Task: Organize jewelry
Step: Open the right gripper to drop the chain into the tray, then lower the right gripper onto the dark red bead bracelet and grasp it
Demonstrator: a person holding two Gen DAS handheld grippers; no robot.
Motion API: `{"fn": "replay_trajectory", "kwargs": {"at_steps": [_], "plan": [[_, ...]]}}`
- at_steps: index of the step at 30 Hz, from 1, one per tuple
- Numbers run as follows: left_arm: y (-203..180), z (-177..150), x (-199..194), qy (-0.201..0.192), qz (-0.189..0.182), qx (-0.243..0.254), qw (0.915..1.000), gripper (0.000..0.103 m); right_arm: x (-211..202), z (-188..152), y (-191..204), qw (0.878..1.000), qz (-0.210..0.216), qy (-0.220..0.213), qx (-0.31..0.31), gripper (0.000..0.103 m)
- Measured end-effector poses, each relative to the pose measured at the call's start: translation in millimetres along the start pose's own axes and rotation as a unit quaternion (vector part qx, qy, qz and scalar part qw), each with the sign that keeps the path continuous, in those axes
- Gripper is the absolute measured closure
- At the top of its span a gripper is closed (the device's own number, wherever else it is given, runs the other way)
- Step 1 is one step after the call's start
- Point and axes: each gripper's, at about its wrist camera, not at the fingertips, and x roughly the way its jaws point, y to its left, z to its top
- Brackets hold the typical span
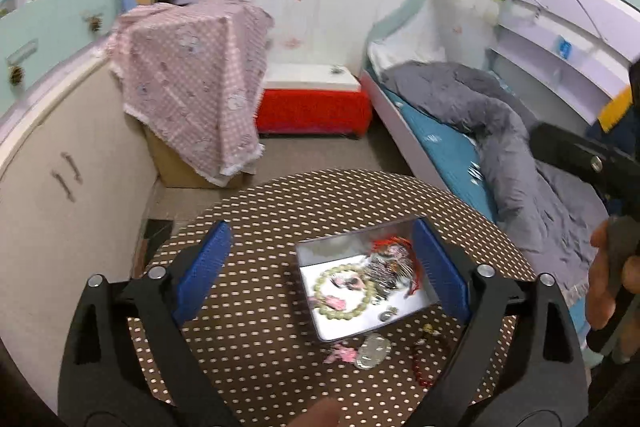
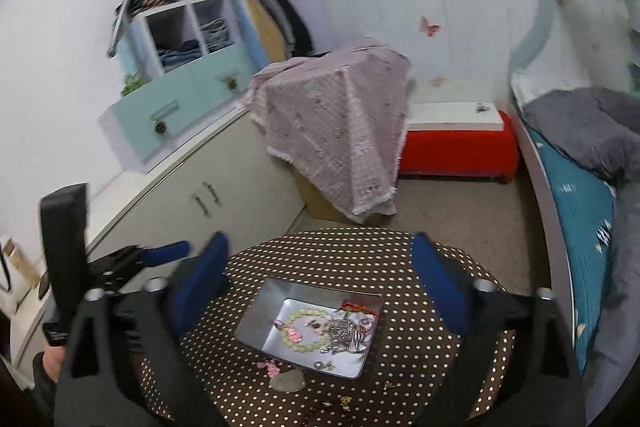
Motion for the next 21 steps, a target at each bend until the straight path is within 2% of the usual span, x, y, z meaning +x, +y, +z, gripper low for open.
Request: {"fn": "replay_trajectory", "kwargs": {"at_steps": [3,9,21], "plan": [[6,-4,-12,-0.020,0.023,-0.010,0.9995,0.009,-3,-5,-5,1.000,-0.024,0.001,0.010,0.008],[7,-11,-37,-0.056,0.050,-0.009,0.9971,0.009,-8,-11,-10,0.999,-0.035,-0.011,0.018,0.008],[9,-31,-71,-0.097,0.065,-0.018,0.9930,0.009,-38,-20,-8,0.998,-0.044,-0.033,0.016,0.008]]}}
